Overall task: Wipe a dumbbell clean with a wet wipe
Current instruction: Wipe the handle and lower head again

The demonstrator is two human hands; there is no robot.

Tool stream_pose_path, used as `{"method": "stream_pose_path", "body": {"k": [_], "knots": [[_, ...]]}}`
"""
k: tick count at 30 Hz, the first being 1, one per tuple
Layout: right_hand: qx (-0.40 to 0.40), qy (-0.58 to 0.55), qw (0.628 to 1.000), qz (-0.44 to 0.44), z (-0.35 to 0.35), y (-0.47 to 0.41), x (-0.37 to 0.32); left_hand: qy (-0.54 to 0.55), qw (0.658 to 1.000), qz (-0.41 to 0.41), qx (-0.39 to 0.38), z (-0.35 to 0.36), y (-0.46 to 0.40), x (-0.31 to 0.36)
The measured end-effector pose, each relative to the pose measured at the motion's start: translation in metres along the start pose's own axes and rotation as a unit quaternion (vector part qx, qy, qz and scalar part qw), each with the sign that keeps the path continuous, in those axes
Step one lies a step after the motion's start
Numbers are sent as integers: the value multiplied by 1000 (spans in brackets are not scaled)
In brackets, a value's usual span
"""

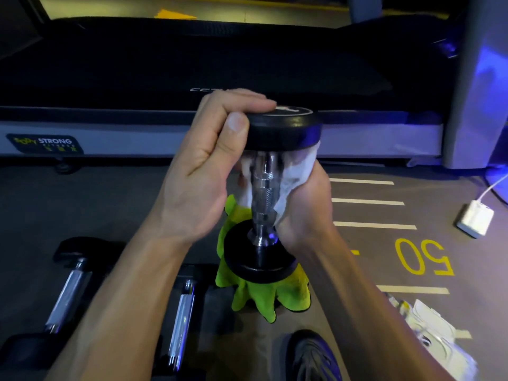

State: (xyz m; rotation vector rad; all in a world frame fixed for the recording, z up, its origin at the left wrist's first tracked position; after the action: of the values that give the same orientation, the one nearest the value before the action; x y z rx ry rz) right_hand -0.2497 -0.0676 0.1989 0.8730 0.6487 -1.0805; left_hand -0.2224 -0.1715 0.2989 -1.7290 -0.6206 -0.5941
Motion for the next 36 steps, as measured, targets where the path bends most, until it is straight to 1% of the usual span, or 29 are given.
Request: {"method": "stream_pose_path", "body": {"k": [1,2,3,5,7,8,9,11,12,13,14,16,17,18,20,22,23,25,27,28,30,32,36], "knots": [[44,40,998,-30,-8,2,-6,14,1000,-4,0,1,0,-1],[108,90,988,-64,-16,6,-15,34,999,-9,0,2,1,-1],[98,88,989,-65,-15,7,-17,56,998,-12,-2,4,2,1],[44,116,990,-72,6,12,-26,89,996,-13,-9,9,6,6],[-12,67,996,-59,18,12,-29,106,994,-12,-10,12,9,9],[-60,33,997,-44,25,15,-26,113,994,-11,-7,12,9,9],[-71,26,995,-59,21,16,-25,117,993,-8,-4,12,8,9],[-35,94,990,-104,8,25,-23,97,995,1,-1,8,5,7],[13,171,973,-152,-4,32,-24,82,997,6,-1,7,5,5],[63,204,960,-178,-12,39,-23,73,997,9,-2,6,5,4],[83,234,946,-208,-17,43,-18,68,998,8,-1,6,4,2],[27,188,958,-213,6,50,-19,66,998,7,3,6,5,2],[5,195,955,-225,18,49,-24,62,998,7,4,6,5,2],[24,224,944,-241,23,46,-28,55,998,6,5,6,5,3],[51,308,911,-268,27,39,-32,43,999,1,13,5,3,3],[38,383,888,-252,22,34,-30,57,998,-5,19,5,3,2],[20,420,875,-238,18,33,-26,65,998,-8,23,4,4,1],[-39,484,855,-184,13,35,-9,65,997,-9,40,-1,6,-3],[-87,507,850,-110,1,38,15,68,996,-7,57,-5,8,-5],[-97,517,845,-94,-5,40,23,68,996,-9,62,-6,8,-6],[-99,529,838,-90,-12,43,26,51,996,-14,65,-6,10,-5],[-92,534,835,-96,-15,43,24,39,996,-38,73,-6,17,-11],[-55,548,828,-101,-19,37,30,94,973,-160,136,-9,50,-41]]}}
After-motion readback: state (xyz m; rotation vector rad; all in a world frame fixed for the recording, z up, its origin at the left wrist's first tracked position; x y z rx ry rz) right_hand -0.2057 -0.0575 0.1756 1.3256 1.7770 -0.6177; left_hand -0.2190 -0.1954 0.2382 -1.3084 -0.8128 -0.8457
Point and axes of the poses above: each hand's wrist, its own y-axis away from the middle knuckle, its own z-axis out of the palm, x = y × z, the point moved 9 cm from there along -y, towards the middle knuckle, and after that the axes turned 12 degrees about z, right-handed, at the moved point
